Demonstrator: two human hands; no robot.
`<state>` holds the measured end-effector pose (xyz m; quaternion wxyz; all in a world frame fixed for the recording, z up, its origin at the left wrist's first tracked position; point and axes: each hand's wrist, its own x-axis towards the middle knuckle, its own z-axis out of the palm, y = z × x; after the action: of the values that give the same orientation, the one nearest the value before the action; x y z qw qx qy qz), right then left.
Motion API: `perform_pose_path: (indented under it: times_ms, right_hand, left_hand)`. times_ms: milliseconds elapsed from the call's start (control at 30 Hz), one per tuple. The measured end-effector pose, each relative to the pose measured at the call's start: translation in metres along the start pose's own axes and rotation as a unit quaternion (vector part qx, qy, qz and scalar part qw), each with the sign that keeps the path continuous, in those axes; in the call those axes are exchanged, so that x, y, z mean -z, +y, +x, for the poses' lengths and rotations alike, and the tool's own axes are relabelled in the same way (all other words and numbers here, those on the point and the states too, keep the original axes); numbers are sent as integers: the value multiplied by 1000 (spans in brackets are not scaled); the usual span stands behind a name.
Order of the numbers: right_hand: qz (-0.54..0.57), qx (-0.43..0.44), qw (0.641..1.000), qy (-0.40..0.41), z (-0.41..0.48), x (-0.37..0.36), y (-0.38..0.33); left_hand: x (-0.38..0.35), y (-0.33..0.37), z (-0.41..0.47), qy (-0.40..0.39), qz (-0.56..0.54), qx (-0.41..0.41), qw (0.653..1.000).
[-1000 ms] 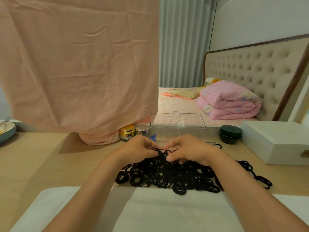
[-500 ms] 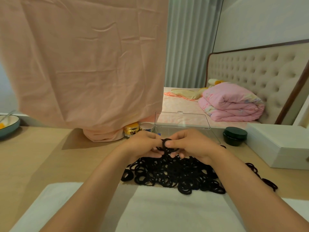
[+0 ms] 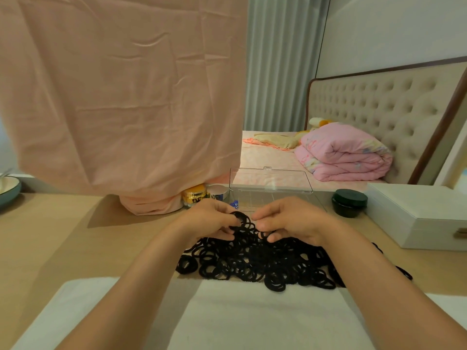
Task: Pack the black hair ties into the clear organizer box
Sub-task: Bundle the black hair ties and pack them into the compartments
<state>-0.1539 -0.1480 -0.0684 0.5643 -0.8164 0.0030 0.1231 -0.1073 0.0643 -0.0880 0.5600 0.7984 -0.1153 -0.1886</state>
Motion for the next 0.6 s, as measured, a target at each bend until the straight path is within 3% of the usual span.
perform_pose_path:
  times_ms: [133,300,400,600]
  right_hand:
    - [-95,28,995,12,-4,6,-1]
    - [-65,11,997,-43,-1,-2,1]
    - [-130,9,989,-76,1,1,5]
    - [-312,41,948,-47,4,3,8]
  left_hand:
    - [-6,2,1,76,112,-32,990]
    - [-5,5,-4,-4,246,-31,969]
    - [0,5,-4,9,249,-16,968]
    - [-5,5,-3,30,175,13,984]
